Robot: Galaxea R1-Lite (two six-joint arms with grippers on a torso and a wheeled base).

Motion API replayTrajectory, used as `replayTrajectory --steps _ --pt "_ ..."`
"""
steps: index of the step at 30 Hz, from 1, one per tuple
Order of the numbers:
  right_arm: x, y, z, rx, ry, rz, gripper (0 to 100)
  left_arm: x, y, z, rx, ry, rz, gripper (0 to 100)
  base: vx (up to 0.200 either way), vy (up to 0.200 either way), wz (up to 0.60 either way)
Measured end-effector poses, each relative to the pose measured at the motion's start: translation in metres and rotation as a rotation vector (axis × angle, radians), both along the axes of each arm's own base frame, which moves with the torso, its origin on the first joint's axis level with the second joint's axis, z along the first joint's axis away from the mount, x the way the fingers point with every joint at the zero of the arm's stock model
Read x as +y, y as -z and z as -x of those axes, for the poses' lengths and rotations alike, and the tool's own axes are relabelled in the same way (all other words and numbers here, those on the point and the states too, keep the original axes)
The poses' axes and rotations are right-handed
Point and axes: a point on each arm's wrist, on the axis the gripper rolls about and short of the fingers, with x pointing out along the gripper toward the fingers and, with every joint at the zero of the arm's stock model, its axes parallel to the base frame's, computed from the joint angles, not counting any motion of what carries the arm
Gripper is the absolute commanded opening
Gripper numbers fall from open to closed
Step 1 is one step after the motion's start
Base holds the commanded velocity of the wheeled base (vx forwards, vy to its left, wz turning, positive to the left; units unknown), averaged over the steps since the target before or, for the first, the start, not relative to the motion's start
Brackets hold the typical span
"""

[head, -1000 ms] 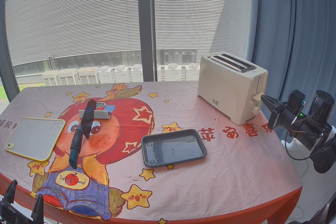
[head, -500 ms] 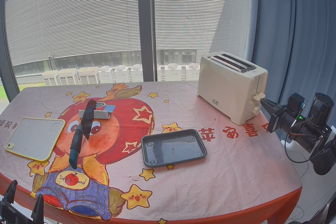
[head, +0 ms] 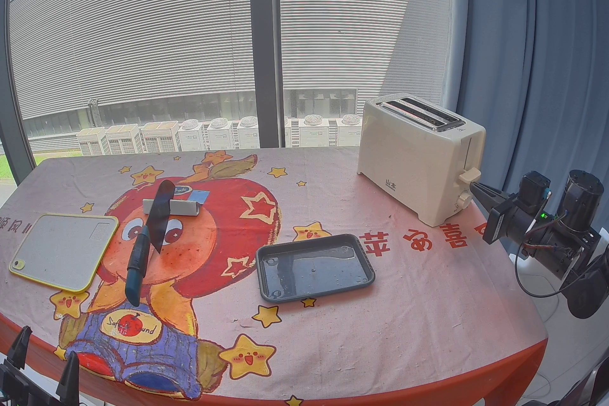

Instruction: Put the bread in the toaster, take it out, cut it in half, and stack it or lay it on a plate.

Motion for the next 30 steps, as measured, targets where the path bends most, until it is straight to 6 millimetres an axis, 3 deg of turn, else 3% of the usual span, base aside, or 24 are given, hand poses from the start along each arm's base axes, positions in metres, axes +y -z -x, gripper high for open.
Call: replayTrajectory --steps 13,30 --pt "-0.001 0.002 -0.002 0.023 0.007 -0.028 0 0.0 0.0 0.0 0.0 0.0 0.0 100 0.0 0.0 0.0" --pt "-0.001 0.025 -0.008 0.111 0.015 -0.012 0 0.0 0.0 0.0 0.0 0.0 0.0 100 0.0 0.0 0.0"
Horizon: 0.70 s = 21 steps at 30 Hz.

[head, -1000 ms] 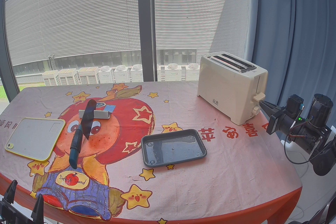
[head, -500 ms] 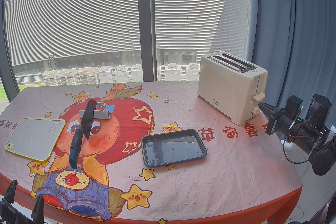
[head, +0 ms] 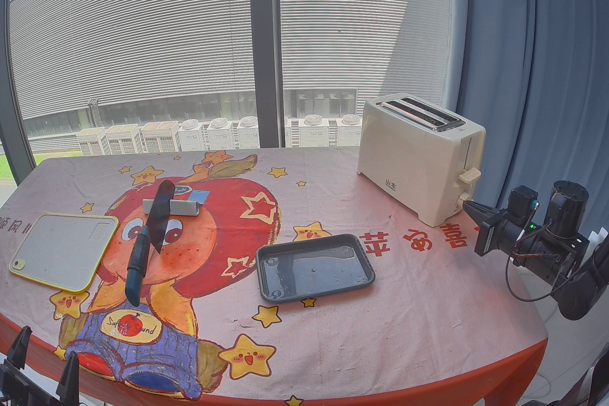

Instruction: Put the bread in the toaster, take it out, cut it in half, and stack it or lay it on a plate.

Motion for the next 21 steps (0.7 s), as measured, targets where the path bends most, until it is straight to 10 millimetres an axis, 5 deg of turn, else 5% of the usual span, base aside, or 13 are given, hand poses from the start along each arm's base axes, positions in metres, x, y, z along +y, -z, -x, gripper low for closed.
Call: replayTrajectory --steps 21 --pt "-0.0038 -0.0006 0.0012 0.009 0.012 0.001 0 0.0 0.0 0.0 0.0 0.0 0.0 100 0.0 0.0 0.0"
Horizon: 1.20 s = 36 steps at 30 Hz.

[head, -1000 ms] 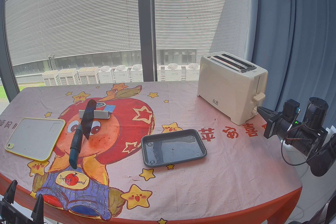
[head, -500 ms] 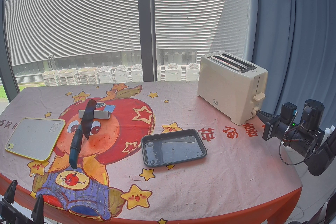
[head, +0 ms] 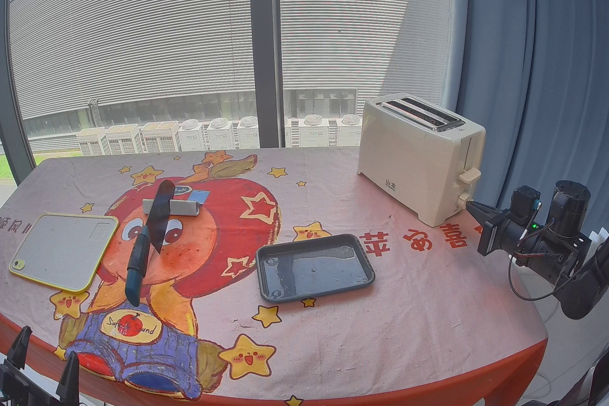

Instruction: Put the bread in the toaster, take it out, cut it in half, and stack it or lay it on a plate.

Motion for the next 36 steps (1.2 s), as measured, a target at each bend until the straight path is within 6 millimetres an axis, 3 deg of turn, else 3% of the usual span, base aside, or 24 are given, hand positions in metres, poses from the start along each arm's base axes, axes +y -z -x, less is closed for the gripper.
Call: replayTrajectory --steps 8,36 --pt "-0.002 -0.004 0.009 0.086 0.003 0.013 0 0.0 0.0 0.0 0.0 0.001 0.0 100 0.0 0.0 0.0" --pt "0.005 -0.014 0.013 0.05 0.03 0.018 0 0.0 0.0 0.0 0.0 0.0 0.0 100 0.0 0.0 0.0"
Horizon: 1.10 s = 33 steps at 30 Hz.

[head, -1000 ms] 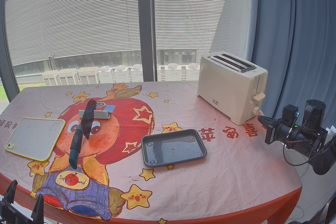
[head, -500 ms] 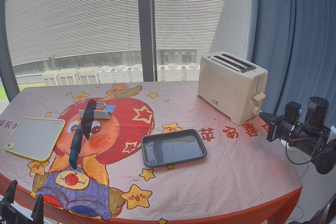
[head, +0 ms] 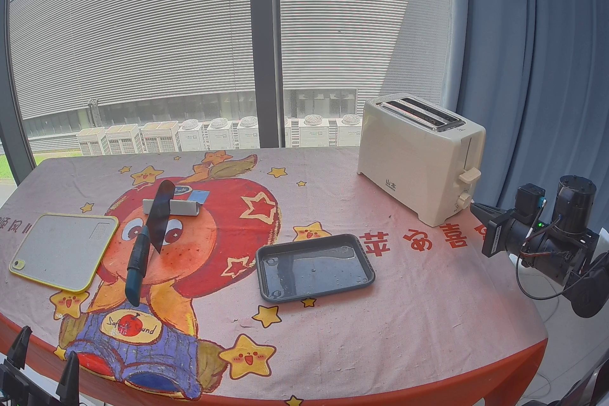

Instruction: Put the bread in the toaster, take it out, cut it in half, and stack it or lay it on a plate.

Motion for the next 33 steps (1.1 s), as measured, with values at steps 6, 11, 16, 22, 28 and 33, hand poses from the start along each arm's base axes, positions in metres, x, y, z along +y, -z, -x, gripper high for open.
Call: replayTrajectory --steps 6,11,16,22,28,33 --pt "0.0016 0.0005 0.0011 0.004 -0.018 -0.002 0 0.0 0.0 0.0 0.0 0.0 0.0 100 0.0 0.0 0.0" --pt "0.0019 0.0003 0.0013 0.003 -0.019 -0.003 0 0.0 0.0 0.0 0.0 0.0 0.0 100 0.0 0.0 0.0" --pt "0.0019 0.0006 0.0015 0.004 -0.017 -0.002 0 0.0 0.0 0.0 0.0 0.0 0.0 100 0.0 0.0 0.0" --pt "0.0013 0.0021 0.002 0.01 -0.015 0.001 0 0.0 0.0 0.0 0.0 0.001 0.0 100 0.0 0.0 0.0" --pt "0.0014 0.0029 0.002 0.013 -0.02 -0.001 0 0.0 0.0 0.0 0.0 0.0 0.0 100 0.0 0.0 0.0" --pt "0.0015 0.0028 0.0011 0.018 -0.016 -0.018 0 0.0 0.0 0.0 0.0 0.0 0.0 100 0.0 0.0 0.0"
